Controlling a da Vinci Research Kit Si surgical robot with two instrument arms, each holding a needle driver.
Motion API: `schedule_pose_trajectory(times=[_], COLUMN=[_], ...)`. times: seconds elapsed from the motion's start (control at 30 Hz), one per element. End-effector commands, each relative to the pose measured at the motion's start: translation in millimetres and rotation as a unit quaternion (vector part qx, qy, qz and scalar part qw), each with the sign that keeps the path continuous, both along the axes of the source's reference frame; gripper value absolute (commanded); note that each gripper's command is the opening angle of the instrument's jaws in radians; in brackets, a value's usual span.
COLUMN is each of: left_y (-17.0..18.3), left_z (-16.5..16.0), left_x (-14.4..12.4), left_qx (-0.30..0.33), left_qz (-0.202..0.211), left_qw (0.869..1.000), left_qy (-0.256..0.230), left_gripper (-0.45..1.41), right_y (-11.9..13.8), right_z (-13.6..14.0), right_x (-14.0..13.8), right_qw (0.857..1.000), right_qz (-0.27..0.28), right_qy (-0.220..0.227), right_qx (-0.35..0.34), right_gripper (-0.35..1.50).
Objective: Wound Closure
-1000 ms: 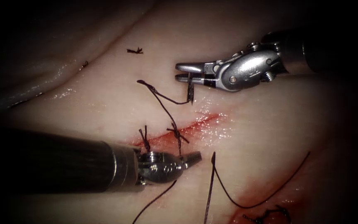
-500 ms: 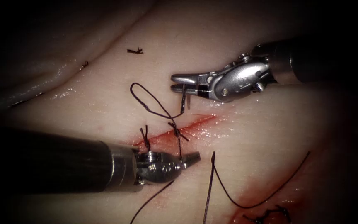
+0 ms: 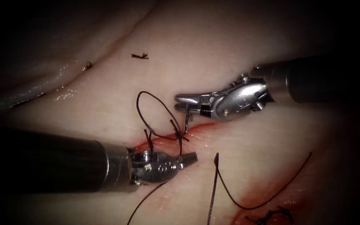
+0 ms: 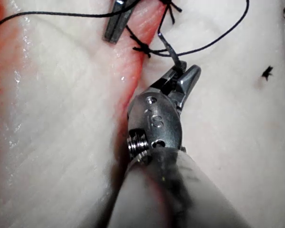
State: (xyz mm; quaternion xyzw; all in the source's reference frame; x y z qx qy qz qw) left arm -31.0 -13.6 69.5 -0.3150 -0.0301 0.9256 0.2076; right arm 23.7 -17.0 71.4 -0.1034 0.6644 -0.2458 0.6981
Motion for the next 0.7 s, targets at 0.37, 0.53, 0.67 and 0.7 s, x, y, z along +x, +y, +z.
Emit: schedule_pose_trajectory(times=[0.37, 0.53, 0.67, 0.7], left_y=[-0.4, -0.4, -0.4, -0.4], left_z=[0.7, 0.7, 0.7, 0.6], left_x=[-0.2, -0.2, -0.2, -0.2], left_qx=[0.0, 0.0, 0.0, 0.0], left_qz=[-0.002, -0.002, -0.002, -0.002], left_qw=[1.0, 1.0, 1.0, 1.0], left_qy=[0.002, 0.002, 0.002, 0.002], left_gripper=[-0.03, -0.01, -0.01, -0.01], right_y=[-2.3, -3.4, -3.6, -3.9], right_z=[2.1, 3.0, 3.1, 3.2], right_x=[0.2, 0.3, 0.0, -0.1], right_qw=[1.0, 0.999, 0.999, 0.999], right_qz=[0.006, 0.009, 0.009, 0.008], right_qy=[-0.005, -0.008, -0.008, -0.01], right_qx=[0.03, 0.04, 0.046, 0.05], right_gripper=[-0.35, -0.35, -0.35, -0.35])
